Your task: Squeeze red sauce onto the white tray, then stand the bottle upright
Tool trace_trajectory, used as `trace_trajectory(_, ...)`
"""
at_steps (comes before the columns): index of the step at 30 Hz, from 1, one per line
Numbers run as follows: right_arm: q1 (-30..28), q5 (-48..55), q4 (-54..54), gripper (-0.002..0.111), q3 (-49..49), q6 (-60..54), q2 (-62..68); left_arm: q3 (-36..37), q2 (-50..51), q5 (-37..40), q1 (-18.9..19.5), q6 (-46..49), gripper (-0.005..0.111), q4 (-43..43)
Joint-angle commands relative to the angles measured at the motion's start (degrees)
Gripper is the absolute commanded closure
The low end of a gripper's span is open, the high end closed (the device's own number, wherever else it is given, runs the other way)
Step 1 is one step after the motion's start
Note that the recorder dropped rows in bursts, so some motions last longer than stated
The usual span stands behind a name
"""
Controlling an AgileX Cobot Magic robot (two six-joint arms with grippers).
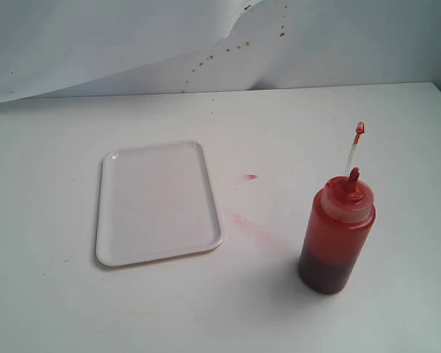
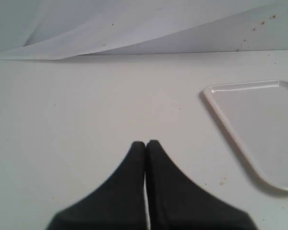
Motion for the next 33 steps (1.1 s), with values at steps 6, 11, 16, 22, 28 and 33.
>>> trace_trajectory(6,-0.08,-0.68,-0.03,0.108,0.16,-0.39,-0.31,0.25,-0.28,-0.5,0.14,0.03,0.107,0.12)
trace_trajectory(11,-0.08,-0.68,-0.03,0.108,0.16,-0.39,-0.31,0.25,-0.28,-0.5,0.14,0.03,0.107,0.12)
trace_trajectory(16,-0.08,-0.68,-0.03,0.108,0.16,-0.39,-0.31,0.25,-0.28,-7.85,0.14,0.03,0.107,4.11)
trace_trajectory(22,-0.08,-0.68,-0.03,0.108,0.16,-0.39,-0.31,0.25,-0.28,-24.92,0.14,0.03,0.107,4.36)
trace_trajectory(28,-0.08,-0.68,-0.03,0.108,0.16,-0.39,-0.31,0.25,-0.28,-36.11,0.14,0.03,0.107,4.43)
trace_trajectory(33,-0.08,-0.68,-0.03,0.108,0.16,-0.39,-0.31,0.25,-0.28,-45.31,0.14,-8.86,0.107,4.43)
